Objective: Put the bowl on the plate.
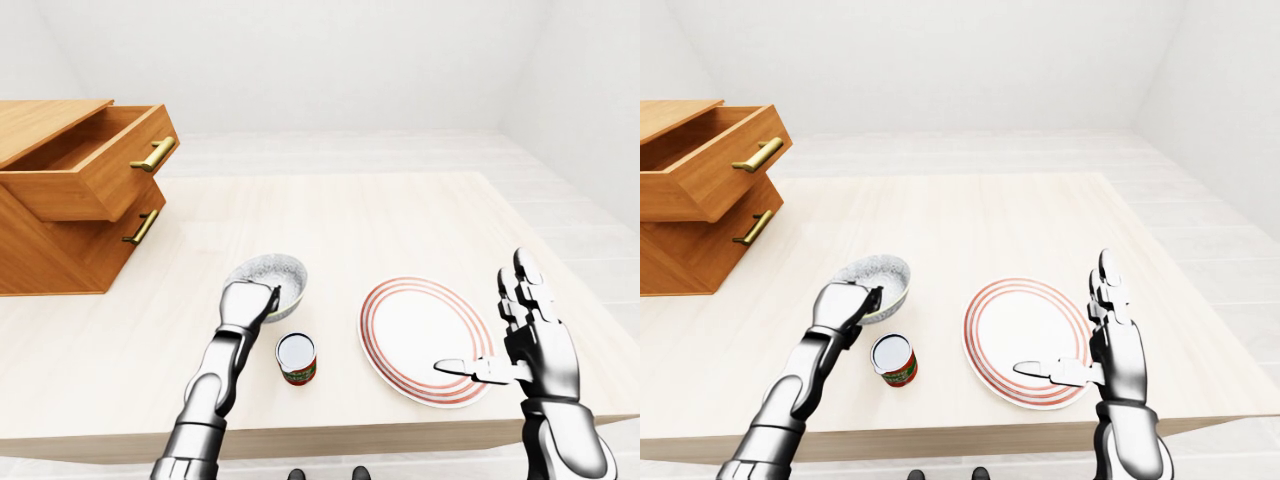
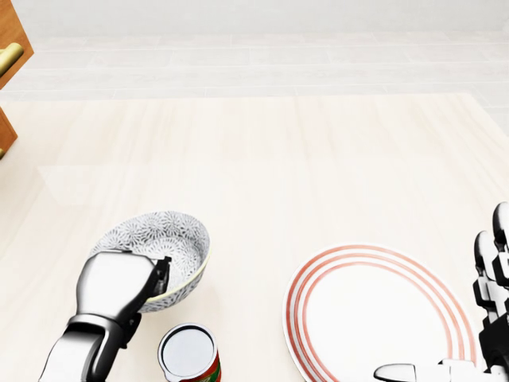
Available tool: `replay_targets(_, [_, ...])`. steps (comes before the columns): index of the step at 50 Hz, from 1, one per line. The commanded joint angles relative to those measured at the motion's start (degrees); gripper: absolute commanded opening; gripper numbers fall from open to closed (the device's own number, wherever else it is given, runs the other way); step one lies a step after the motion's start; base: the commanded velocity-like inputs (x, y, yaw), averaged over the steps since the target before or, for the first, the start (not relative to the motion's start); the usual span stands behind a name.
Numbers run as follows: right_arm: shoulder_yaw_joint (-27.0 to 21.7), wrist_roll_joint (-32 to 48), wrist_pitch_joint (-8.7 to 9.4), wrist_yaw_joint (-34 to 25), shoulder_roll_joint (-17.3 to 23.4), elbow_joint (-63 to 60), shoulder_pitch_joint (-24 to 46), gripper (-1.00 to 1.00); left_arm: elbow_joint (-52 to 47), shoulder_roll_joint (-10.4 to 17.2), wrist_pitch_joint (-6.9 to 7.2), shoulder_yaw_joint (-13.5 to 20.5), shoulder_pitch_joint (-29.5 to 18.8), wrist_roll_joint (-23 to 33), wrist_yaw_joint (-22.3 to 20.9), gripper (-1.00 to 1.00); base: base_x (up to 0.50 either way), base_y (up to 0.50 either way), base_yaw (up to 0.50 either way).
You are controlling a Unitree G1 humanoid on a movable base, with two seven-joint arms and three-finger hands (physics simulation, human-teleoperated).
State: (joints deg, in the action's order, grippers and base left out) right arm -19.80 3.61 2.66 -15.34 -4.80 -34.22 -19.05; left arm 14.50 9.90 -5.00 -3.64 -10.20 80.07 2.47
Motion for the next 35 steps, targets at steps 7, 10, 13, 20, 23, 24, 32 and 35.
replay_targets(7, [-0.75,-0.81,-0.25,-0.66,-0.25,-0.67,-0.60,1.00,-5.64,-0.03,0.00,2.27,-1.61,-3.01,-2.95,-1.00,0.00,0.00,0.00])
replay_targets(10, [-0.90,-0.89,0.03,-0.67,-0.32,-0.82,-0.40,1.00,-7.11,-0.10,0.00,2.46,-1.53,-3.47,-2.88,-1.00,0.00,0.00,0.00])
replay_targets(13, [-1.09,-1.39,-0.26,-1.02,-0.51,-1.08,-0.74,1.00,-8.67,-0.20,0.00,2.76,-1.50,-4.51,-3.93,-1.00,0.00,0.00,0.00])
replay_targets(20, [-1.68,-1.84,-0.38,-1.61,-0.84,-2.01,-1.37,1.00,-11.18,-0.34,0.00,3.18,-2.39,-5.04,-6.09,-1.00,0.00,0.00,0.00])
replay_targets(23, [-2.09,-2.13,-0.17,-1.98,-1.01,-2.75,-1.69,1.00,-12.86,-0.51,0.00,3.15,-2.30,-5.18,-7.18,-1.00,0.00,0.00,0.00])
replay_targets(24, [-2.32,-2.22,-0.05,-2.07,-1.10,-3.15,-1.79,1.00,-13.57,-0.61,0.00,3.11,-2.26,-5.26,-7.82,-1.00,0.00,0.00,0.00])
replay_targets(32, [-3.52,-2.98,-0.66,-4.88,-3.84,-9.16,-5.75,1.00,-18.92,-2.24,0.00,1.90,-2.98,-4.43,-12.51,-1.00,0.00,0.00,0.00])
replay_targets(35, [-4.24,-3.41,-1.07,-6.31,-5.09,-11.02,-6.99,1.00,-20.51,-3.09,0.00,1.14,-3.47,-3.82,-13.50,-1.00,0.00,0.00,0.00])
